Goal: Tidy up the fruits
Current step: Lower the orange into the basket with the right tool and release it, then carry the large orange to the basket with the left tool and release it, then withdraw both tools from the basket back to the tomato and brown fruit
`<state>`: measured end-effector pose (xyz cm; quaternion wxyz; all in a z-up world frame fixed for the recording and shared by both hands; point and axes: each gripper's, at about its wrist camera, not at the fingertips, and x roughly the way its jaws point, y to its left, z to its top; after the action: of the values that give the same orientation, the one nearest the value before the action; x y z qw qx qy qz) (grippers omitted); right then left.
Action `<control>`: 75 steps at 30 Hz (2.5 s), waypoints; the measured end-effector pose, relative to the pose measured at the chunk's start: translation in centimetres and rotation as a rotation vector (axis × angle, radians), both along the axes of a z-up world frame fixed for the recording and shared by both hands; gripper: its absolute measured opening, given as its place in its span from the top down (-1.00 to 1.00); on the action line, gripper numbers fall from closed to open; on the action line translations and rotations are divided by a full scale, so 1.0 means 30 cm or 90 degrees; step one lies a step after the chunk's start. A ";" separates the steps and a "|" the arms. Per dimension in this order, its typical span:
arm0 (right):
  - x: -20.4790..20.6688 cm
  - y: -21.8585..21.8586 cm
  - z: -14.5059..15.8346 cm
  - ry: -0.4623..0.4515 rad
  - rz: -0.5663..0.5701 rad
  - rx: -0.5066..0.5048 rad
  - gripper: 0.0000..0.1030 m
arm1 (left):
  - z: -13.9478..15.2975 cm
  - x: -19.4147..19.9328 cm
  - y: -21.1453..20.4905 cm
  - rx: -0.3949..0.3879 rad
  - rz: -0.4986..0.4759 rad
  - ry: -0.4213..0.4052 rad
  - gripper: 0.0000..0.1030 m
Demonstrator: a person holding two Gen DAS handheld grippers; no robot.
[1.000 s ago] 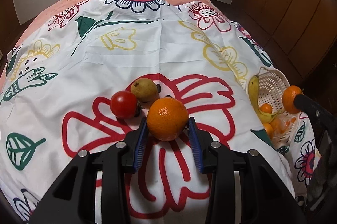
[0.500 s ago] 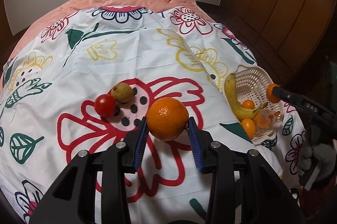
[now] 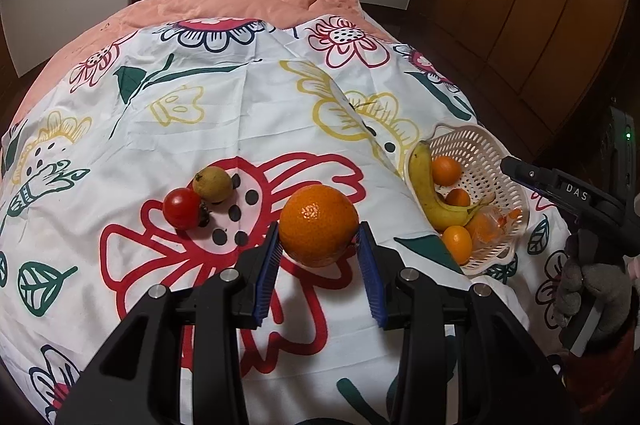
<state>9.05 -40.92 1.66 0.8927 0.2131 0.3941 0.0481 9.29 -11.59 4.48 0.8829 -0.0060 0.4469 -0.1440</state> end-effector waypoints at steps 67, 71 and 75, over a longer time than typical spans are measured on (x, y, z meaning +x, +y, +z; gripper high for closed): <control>-0.079 -0.009 0.016 -0.024 0.008 0.043 0.16 | 0.096 0.143 -0.194 -0.007 -0.048 -0.048 -0.23; -0.079 0.012 0.018 -0.022 0.017 0.041 0.16 | 0.128 0.137 -0.125 -0.012 -0.024 -0.060 -0.23; -0.077 0.033 0.025 -0.022 0.025 0.038 0.16 | 0.153 0.127 -0.048 -0.013 -0.001 -0.072 -0.23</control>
<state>6.74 -39.91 2.40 0.8915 0.2313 0.3810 0.0809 13.10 -13.05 9.06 0.9063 -0.0067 0.3951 -0.1498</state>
